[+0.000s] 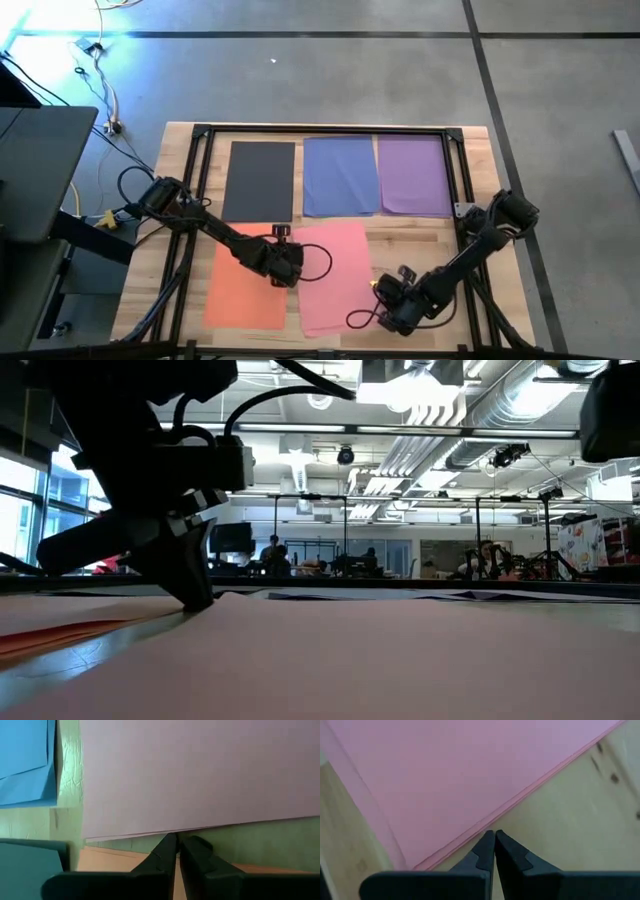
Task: Organize paper
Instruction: Adjust the stacked pink papers
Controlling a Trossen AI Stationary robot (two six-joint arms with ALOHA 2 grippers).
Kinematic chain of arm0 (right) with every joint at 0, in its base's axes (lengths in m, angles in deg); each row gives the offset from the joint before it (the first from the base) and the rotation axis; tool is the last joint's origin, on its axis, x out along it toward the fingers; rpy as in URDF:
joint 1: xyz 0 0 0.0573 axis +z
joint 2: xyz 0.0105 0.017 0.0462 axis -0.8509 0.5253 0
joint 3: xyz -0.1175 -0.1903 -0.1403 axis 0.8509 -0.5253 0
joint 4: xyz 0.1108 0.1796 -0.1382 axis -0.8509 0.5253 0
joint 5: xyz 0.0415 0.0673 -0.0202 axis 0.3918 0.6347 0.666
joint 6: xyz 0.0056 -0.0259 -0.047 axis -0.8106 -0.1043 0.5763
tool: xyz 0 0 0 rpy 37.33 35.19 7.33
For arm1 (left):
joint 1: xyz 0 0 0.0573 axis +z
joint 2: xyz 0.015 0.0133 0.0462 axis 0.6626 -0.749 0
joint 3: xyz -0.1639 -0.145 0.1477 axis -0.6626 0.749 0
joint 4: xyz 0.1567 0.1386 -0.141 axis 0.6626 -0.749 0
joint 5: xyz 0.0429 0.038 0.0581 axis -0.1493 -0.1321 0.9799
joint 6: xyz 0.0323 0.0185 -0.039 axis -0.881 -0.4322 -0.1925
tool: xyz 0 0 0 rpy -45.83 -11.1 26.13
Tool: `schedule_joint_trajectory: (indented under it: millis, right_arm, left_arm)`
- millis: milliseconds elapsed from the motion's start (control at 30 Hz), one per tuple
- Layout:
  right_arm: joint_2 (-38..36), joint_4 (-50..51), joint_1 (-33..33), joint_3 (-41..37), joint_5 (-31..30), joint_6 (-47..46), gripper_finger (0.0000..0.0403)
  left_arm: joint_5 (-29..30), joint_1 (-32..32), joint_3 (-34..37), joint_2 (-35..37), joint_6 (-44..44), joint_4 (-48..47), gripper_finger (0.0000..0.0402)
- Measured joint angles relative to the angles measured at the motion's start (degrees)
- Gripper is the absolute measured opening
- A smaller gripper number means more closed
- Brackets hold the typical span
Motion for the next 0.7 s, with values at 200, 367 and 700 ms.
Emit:
schedule_joint_trajectory:
  millis: [200, 367, 700]
  right_arm:
    - [0.0, 1.7, 1.5, 0.8, 0.0, -0.1, 0.0]
    - [-0.9, 13.2, 2.1, 6.4, -7.0, 0.6, 0.0]
    - [-1.1, -13.1, -6.6, 0.7, -18.2, 28.1, 0.0]
  left_arm:
    - [0.6, -0.8, 0.0, -0.1, 1.0, 2.1, 0.0]
    - [2.4, -0.9, -0.1, -0.1, 1.0, 2.4, 0.0]
    - [3.9, -3.5, -7.7, 0.3, 4.1, -5.3, 0.0]
